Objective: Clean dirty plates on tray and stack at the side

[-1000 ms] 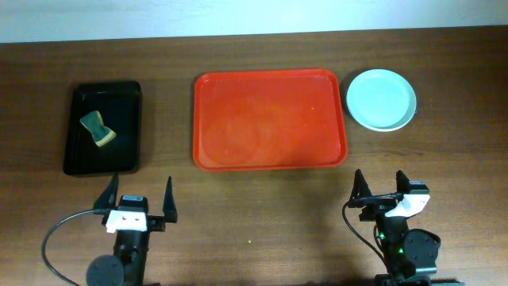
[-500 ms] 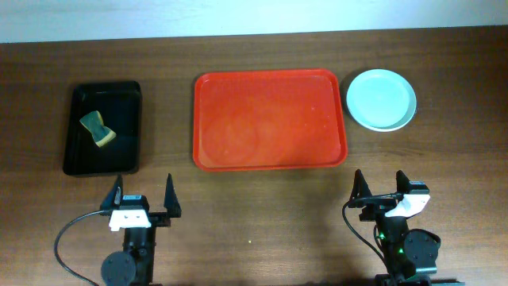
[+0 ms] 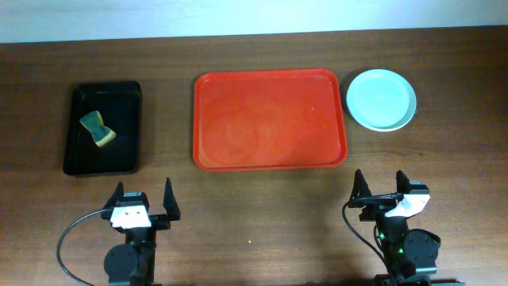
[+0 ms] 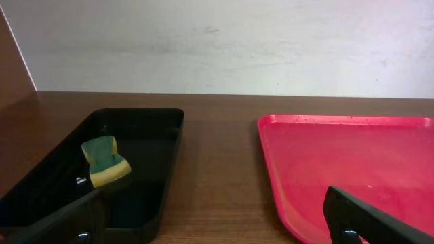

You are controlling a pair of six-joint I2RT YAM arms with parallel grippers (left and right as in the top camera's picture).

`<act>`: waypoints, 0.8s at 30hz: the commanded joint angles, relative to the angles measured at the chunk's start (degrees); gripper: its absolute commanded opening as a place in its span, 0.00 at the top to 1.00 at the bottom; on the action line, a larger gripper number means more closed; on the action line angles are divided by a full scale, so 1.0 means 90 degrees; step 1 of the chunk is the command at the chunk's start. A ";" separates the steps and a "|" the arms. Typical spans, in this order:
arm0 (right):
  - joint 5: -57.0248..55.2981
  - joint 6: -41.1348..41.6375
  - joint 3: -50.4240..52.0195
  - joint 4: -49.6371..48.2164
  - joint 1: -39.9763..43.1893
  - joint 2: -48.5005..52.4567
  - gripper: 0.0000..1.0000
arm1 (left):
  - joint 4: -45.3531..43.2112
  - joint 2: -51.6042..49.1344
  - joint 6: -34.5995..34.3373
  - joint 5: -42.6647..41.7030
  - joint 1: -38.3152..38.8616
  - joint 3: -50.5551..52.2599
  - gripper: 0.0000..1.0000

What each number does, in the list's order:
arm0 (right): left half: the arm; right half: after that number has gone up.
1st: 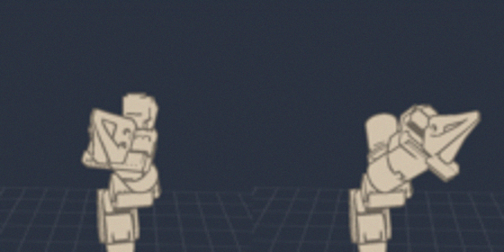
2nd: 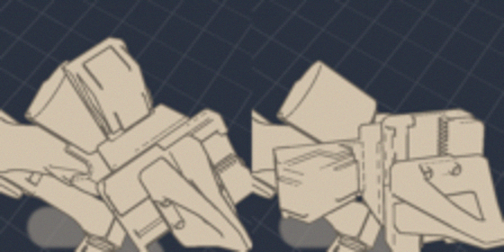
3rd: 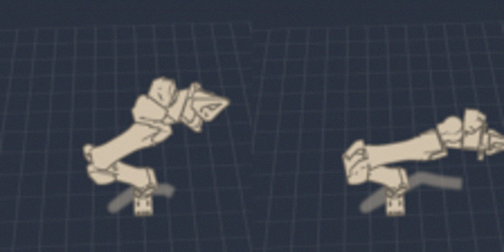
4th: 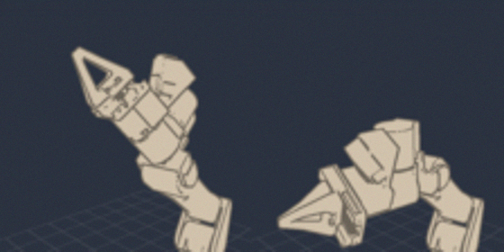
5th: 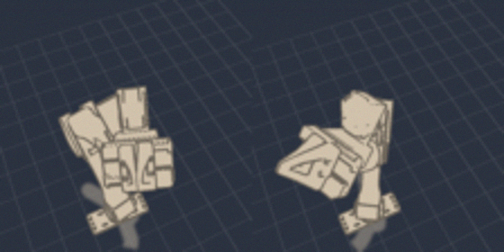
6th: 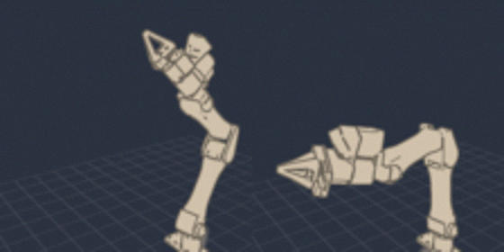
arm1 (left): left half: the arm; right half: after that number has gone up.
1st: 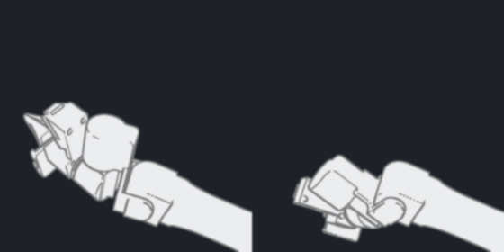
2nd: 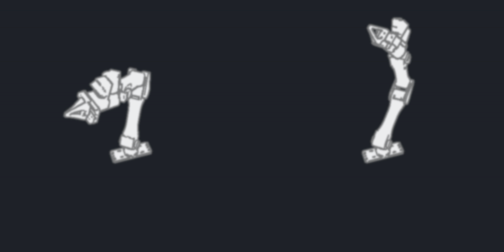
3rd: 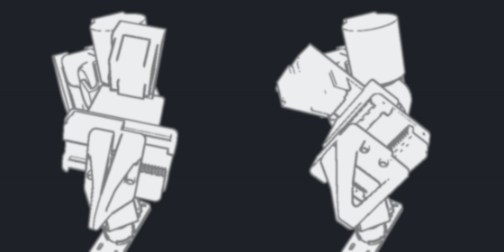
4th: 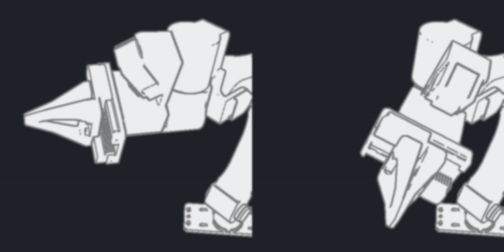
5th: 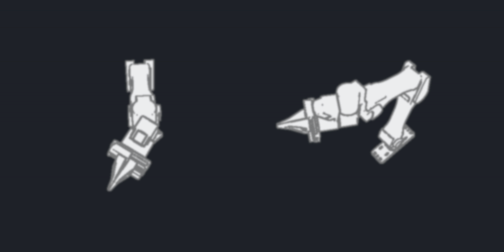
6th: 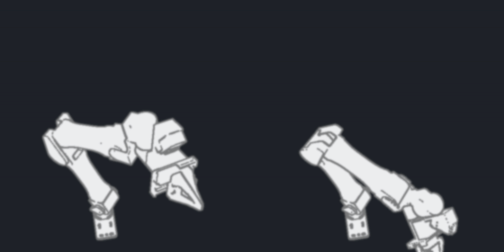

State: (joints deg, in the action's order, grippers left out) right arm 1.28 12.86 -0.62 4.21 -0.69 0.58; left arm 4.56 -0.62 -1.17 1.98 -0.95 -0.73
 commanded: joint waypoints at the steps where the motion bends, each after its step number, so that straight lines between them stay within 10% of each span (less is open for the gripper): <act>1: -0.0056 -0.0066 0.0034 0.0034 -0.0049 -0.0044 0.01 | 0.0007 0.0039 -0.0066 0.0061 -0.0036 0.0029 0.01; 24: -0.0119 -0.0068 0.0034 0.0034 -0.0049 -0.0044 0.01 | 0.0012 0.0036 0.0085 0.0046 -0.0036 0.0027 0.01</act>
State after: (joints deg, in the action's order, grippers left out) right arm 1.28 12.84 -0.62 4.21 -0.69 0.58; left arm 4.56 -0.62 -1.13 1.98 -0.93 -0.73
